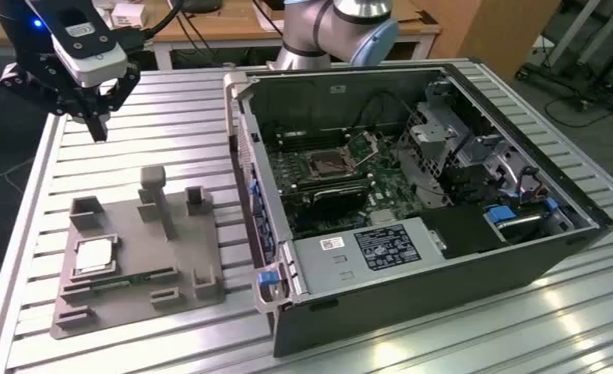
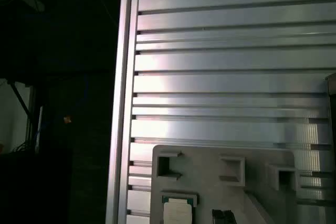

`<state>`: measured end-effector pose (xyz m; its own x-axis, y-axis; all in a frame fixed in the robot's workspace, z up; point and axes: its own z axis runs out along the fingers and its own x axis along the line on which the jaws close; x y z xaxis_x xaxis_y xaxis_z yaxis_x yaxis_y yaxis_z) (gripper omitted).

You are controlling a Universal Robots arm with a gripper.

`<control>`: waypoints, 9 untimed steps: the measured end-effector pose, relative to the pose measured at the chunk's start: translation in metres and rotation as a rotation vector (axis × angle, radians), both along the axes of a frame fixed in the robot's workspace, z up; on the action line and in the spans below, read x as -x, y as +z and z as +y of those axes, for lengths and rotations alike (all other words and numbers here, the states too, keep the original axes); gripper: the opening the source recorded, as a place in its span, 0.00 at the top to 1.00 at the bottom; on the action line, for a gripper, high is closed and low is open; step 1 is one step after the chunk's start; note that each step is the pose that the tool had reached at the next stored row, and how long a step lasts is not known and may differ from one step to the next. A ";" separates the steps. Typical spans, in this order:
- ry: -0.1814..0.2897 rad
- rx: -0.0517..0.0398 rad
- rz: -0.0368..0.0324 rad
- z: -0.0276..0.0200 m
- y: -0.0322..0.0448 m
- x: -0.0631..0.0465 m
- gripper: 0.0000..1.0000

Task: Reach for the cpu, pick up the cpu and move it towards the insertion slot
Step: 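Reach for the cpu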

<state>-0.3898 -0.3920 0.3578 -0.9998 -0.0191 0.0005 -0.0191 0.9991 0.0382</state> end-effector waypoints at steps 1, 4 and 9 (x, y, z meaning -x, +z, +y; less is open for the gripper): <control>0.000 0.0000 0.0000 0.0000 0.0000 0.000 0.89; 0.000 0.0000 0.0000 0.0000 0.0000 0.000 0.89; 0.000 0.0000 0.0000 0.0000 0.0000 0.000 0.89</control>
